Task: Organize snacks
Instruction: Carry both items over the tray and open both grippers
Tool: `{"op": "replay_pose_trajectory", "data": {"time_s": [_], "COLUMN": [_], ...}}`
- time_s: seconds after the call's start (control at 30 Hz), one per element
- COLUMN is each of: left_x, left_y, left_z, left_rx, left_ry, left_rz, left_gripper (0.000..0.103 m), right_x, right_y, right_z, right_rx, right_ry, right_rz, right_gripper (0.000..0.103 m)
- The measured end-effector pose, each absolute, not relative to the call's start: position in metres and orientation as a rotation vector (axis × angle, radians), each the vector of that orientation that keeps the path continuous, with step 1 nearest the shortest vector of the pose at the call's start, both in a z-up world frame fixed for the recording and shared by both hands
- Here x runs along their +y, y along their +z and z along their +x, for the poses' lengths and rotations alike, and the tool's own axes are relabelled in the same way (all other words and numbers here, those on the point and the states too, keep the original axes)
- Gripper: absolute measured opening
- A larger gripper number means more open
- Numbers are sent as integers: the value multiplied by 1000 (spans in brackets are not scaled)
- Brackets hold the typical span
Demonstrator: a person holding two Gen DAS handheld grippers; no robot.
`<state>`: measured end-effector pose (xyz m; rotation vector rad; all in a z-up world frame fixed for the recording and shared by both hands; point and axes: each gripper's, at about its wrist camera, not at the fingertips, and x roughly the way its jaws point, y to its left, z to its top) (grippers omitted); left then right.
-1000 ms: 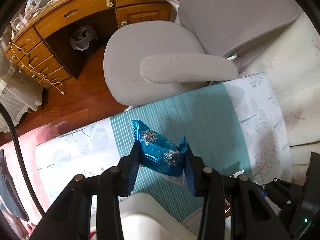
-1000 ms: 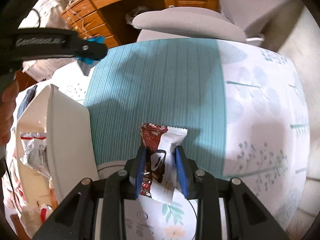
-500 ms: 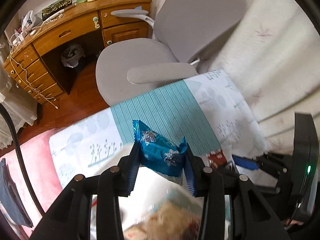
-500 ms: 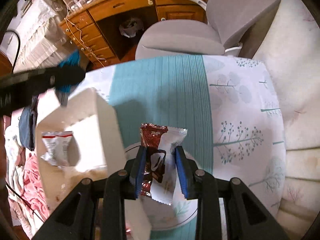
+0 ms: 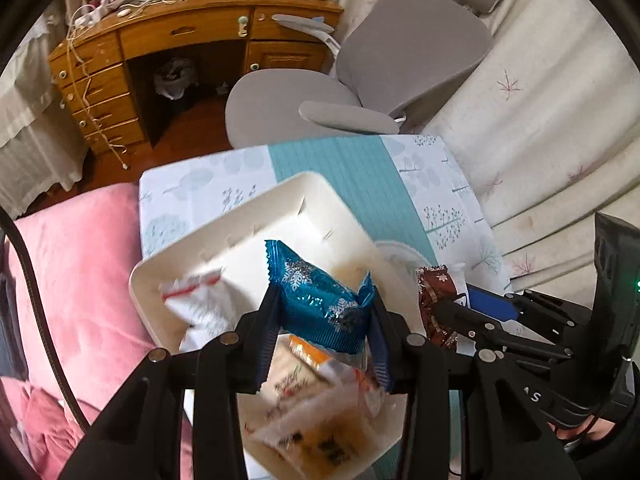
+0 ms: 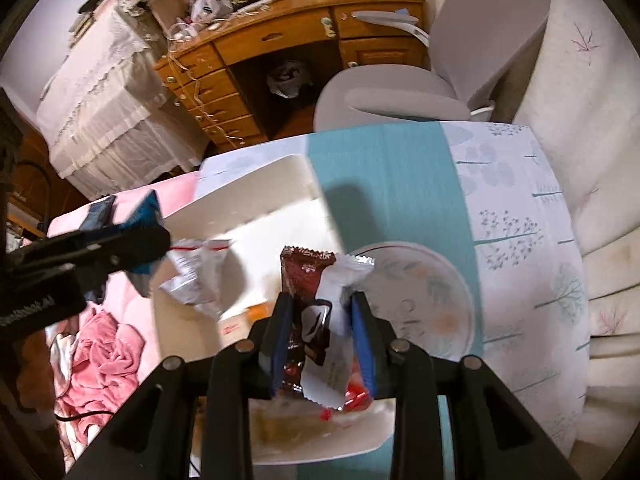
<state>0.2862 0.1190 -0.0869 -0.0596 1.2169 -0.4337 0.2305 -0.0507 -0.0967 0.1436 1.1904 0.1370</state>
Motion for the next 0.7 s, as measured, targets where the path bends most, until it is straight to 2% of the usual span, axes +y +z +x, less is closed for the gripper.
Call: {"op": "replay_pose_trajectory", "data": {"time_s": [0.2, 0.27, 0.3, 0.37, 0.43, 0.5, 0.6, 0.7], "left_x": [136, 139, 140, 142, 142, 143, 144, 140], "left_y": [-84, -83, -82, -81, -79, -77, -74, -71], "left_z": [249, 238, 234, 223, 211, 199, 175, 155], "left_rx": [1225, 1226, 1230, 1233, 1241, 1230, 1204, 1203], "left_ry": [-412, -382, -370, -348, -334, -321, -278, -209], "left_rz": [-102, -106, -107, -124, -147, -178, -225, -249], "left_gripper": [41, 47, 54, 61, 73, 75, 79, 79], "right_x": [-27, -24, -24, -23, -24, -28, -39, -55], "right_y": [-90, -88, -87, -84, -80, -75, -70, -65], "right_z": [202, 196, 192, 185, 177, 169, 157, 143], "right_rx": [1176, 1176, 1179, 1181, 1182, 1173, 1157, 1136], "right_ry": [188, 194, 198, 207, 212, 221, 229, 253], "right_rz": [168, 182, 183, 174, 168, 172, 181, 200], "right_gripper": [31, 34, 34, 35, 35, 38, 51, 53]}}
